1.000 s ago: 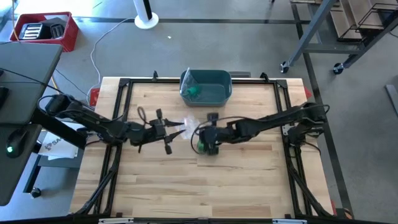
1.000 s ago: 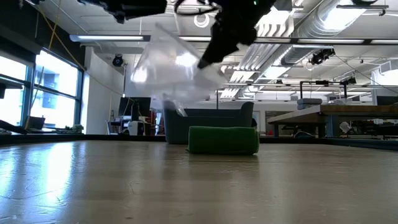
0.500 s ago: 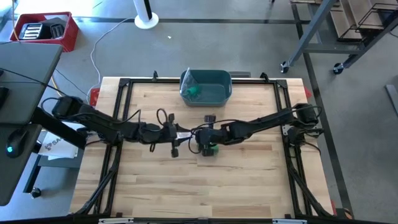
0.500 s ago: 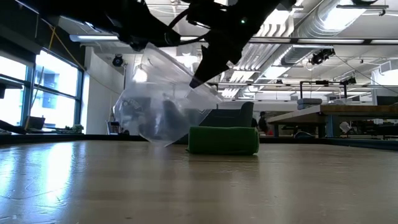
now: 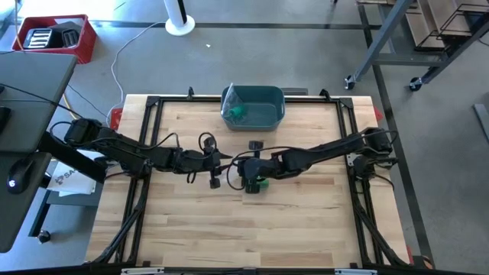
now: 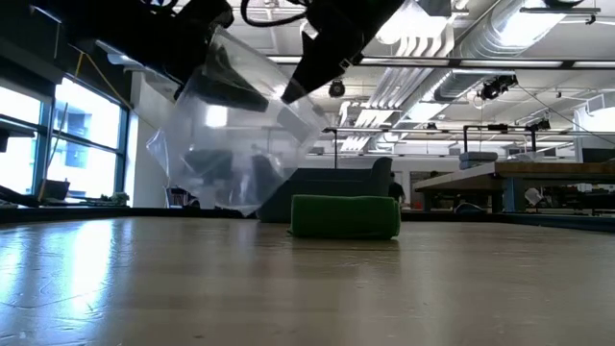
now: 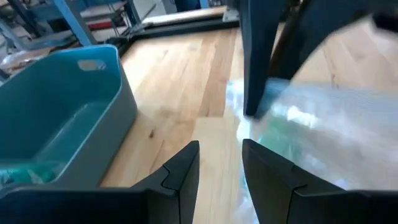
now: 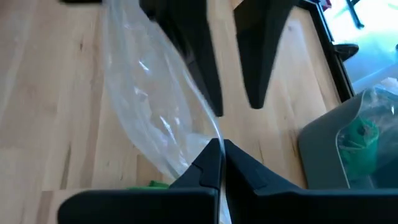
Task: Roll bandage
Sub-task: Open the transparent zip bag
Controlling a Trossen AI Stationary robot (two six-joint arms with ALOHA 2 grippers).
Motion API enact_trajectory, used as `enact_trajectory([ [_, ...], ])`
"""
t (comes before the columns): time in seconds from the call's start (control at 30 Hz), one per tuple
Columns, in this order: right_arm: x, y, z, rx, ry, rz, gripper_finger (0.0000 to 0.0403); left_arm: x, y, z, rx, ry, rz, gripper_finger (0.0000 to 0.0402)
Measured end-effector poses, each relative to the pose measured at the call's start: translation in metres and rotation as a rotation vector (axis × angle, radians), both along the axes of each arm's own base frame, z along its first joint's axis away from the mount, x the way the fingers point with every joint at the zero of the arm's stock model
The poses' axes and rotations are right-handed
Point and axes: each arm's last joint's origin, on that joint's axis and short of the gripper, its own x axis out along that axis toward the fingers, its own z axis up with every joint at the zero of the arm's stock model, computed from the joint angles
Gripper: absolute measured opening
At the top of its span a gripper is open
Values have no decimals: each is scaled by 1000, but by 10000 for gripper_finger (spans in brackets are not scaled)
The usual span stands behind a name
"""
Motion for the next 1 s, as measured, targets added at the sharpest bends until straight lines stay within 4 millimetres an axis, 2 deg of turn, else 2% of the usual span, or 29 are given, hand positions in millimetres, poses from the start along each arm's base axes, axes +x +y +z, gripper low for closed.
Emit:
enact_trajectory([
  [0.1, -1, 0, 6, 24, 22, -31, 0, -1, -1, 1, 14, 1, -9, 116],
  [0.33, -8, -6, -1, 51, 118, -76, 0, -3, -2, 16, 73, -90, 34, 116],
  [0.6, -6, -20, -1, 57, 60, -212, 0, 1, -8, 13, 92, -95, -74, 116],
  [0.77, -4, -19, 1, 55, 36, -207, 0, 4, -8, 11, 110, -101, -57, 116],
  [1.0, -3, -15, -1, 68, 73, -68, 0, 6, -8, 15, 119, -141, -58, 116],
])
